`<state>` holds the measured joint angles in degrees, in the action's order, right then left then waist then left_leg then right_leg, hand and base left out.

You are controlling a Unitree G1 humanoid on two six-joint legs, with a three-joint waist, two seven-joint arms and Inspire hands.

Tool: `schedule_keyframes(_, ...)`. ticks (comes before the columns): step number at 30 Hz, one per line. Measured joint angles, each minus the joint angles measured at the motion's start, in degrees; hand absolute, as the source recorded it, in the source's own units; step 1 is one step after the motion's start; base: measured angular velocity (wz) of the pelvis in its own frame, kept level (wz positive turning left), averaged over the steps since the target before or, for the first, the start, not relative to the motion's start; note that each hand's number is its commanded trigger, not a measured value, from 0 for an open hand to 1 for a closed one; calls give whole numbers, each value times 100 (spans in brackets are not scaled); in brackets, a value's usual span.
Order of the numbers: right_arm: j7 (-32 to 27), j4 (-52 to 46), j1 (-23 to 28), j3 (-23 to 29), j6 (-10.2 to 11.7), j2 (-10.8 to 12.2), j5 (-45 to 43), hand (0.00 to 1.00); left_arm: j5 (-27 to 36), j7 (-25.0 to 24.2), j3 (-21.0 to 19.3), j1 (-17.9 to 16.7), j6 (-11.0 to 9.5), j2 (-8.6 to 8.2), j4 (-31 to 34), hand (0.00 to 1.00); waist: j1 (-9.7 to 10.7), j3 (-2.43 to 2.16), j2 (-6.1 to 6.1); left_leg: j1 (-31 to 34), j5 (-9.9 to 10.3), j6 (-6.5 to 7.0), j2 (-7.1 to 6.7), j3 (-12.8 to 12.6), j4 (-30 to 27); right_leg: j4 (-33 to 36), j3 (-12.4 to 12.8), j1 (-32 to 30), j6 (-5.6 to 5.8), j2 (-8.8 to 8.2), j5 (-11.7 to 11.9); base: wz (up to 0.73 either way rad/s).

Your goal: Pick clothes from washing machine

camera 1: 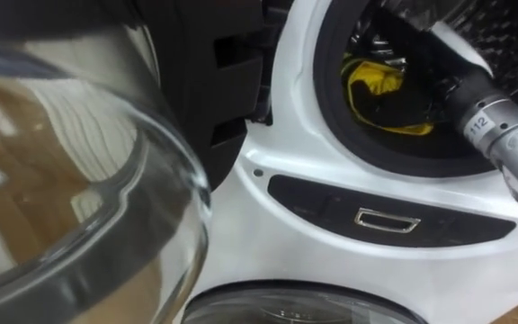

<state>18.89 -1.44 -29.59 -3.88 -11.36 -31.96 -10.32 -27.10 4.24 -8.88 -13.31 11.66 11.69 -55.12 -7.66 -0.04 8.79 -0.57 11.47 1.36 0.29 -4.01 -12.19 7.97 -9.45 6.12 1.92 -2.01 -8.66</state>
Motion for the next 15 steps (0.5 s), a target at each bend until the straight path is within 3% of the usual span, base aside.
schedule_keyframes(3,403,51,67,3,0,-160,-27,0,3,-39,2,45,-2,53,-6,0,38,-8,48,-13,0,0,-5,48,-8,-4,-30,40,0,0,0,9)
schedule_keyframes(5,616,151,82,-1,1,-252,-129,0,4,-51,10,86,-1,115,-10,0,38,16,76,-62,0,0,-11,91,-9,-15,-13,98,0,4,0,8)
schedule_keyframes(8,799,311,84,1,-46,-258,-150,0,4,-25,16,149,19,163,-17,0,18,39,157,-103,0,-1,-11,106,-4,-9,-14,143,0,7,0,1)
schedule_keyframes(15,1186,240,83,25,-243,-287,-430,0,4,16,16,184,187,166,-16,0,14,19,215,-105,1,0,-17,117,-8,3,-12,151,-1,11,0,0)
